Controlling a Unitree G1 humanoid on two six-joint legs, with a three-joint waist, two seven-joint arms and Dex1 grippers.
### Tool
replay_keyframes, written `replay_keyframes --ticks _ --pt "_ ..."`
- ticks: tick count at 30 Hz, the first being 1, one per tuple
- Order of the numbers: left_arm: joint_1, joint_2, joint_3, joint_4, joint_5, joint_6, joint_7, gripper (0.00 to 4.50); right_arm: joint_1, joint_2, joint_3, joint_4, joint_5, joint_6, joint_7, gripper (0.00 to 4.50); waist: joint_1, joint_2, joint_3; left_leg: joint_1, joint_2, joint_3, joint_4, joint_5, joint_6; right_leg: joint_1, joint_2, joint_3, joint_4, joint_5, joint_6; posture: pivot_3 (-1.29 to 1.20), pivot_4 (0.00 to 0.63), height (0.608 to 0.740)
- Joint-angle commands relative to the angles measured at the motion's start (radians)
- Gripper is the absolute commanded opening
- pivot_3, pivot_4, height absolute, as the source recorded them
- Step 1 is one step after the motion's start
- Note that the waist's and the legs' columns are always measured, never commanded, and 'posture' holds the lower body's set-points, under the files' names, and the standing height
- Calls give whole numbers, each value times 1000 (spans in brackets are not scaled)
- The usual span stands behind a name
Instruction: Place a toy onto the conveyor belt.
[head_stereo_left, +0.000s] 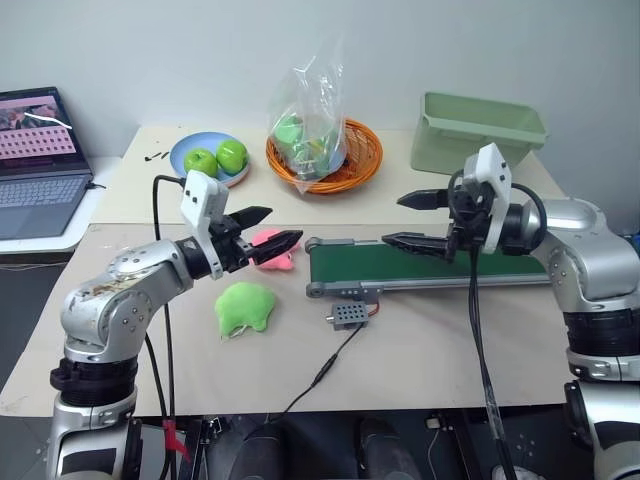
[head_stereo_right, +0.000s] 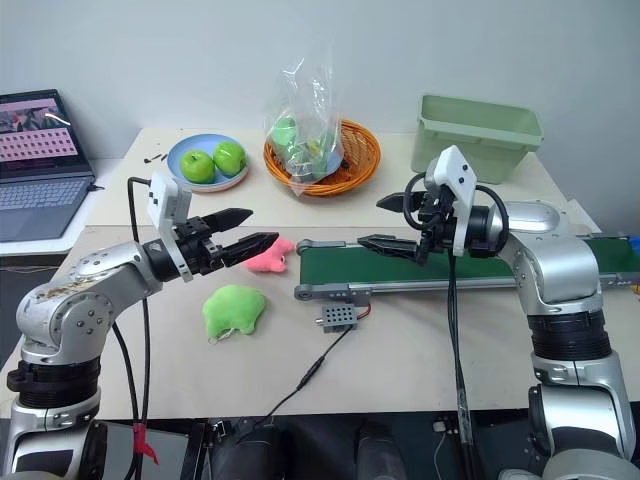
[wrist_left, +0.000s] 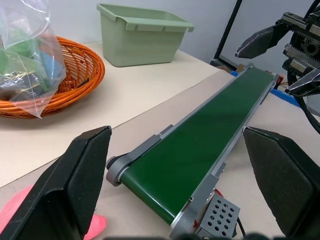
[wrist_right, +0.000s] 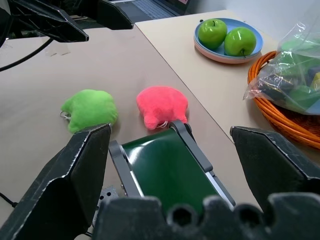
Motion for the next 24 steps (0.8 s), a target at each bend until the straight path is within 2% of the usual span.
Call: replay_keyframes --ticks 1,8,11,16,20,24 --pt "-5 11 0 -15 6 -14 -7 4480 -6 0 -17 -19 6 -27 -1 4500 0 0 0 0 0 0 0 0 0 0 0 0 0 0 0 0 150 740" --pt "8 1 40 -15 -48 16 0 4480 -11 13 -11 -5 0 -34 2 4500 0 0 0 0 0 0 0 0 0 0 0 0 0 0 0 0 150 740" --pt "29 -12 98 13 -96 36 18 4480 -11 18 -6 1 -4 -39 4 4500 -1 0 0 0 0 0 0 0 0 0 0 0 0 0 0 0 150 740" --pt "77 -124 376 148 -335 94 204 4480 -20 32 8 22 -12 -52 10 4500 -6 0 0 1 1 -1 0 0 0 0 0 0 1 0 0 0 150 740" --pt "194 -117 470 163 -511 200 266 4480 -19 36 17 31 -17 -57 14 4500 -7 0 0 0 1 -2 0 0 0 -1 0 1 2 0 0 0 150 740" --pt "317 -132 569 251 -733 251 397 4480 -3 30 19 33 -23 -60 16 4500 -4 0 0 0 0 -4 0 0 0 0 -1 1 2 0 0 0 150 740"
